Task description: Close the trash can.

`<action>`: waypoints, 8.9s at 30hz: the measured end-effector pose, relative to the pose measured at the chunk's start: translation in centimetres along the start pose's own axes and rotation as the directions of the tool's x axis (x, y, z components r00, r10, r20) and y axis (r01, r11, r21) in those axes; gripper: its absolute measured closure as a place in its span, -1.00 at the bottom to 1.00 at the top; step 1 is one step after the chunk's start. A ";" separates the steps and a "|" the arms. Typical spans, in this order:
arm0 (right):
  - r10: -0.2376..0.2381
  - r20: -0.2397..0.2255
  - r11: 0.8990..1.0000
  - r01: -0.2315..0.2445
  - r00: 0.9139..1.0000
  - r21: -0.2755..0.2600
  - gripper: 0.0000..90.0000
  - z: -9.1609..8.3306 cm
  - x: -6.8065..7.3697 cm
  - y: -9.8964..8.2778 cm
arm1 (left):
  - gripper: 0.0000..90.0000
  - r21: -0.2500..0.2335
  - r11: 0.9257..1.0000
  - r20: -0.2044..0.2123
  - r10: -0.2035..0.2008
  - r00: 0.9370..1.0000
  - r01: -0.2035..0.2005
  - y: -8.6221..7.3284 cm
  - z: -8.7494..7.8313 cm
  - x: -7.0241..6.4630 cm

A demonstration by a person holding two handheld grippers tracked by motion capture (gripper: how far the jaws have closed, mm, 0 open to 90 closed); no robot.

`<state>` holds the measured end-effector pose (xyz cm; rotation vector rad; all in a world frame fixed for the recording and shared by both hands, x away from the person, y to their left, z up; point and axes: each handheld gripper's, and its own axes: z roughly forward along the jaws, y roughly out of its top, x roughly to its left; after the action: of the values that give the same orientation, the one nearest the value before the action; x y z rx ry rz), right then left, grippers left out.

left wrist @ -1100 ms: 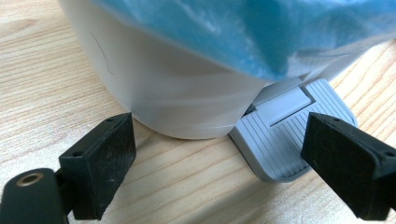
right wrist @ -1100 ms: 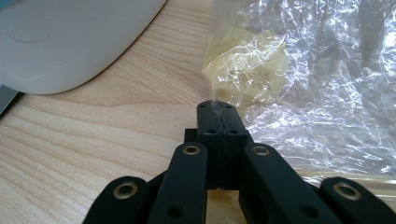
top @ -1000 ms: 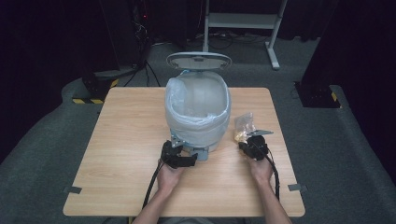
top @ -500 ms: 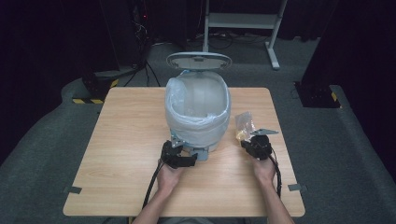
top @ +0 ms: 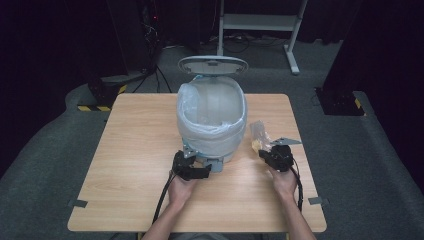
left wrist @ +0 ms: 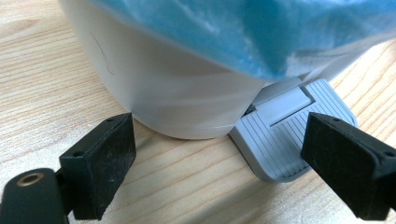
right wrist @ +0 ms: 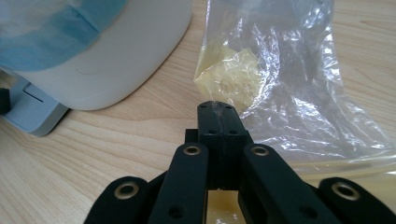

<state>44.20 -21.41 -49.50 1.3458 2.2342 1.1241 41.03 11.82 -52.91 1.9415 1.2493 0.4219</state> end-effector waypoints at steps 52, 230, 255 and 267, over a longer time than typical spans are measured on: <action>0.013 -0.115 0.984 -0.033 0.993 -0.175 1.00 -6.3 -0.2 1.8 | -0.77 0.001 1.000 0.000 0.001 1.000 -0.001 0.0 0.0 0.0; -0.157 -0.317 0.951 0.057 0.935 -0.304 0.12 -7.9 6.8 16.7 | -0.77 0.008 1.000 -0.004 0.011 1.000 -0.011 0.0 0.0 0.1; -0.142 -0.253 0.939 0.049 0.957 -0.340 0.10 -9.7 5.6 14.5 | -0.77 0.008 1.000 -0.004 0.011 1.000 -0.011 0.0 -0.1 0.1; -0.126 -0.225 0.932 0.038 0.966 -0.360 0.12 -10.4 4.9 13.1 | -0.77 0.008 1.000 -0.004 0.011 1.000 -0.011 0.0 -0.1 0.1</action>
<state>43.44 -18.82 -32.28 1.0028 2.0855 1.6429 41.03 11.92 -52.89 1.9561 1.2451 0.4276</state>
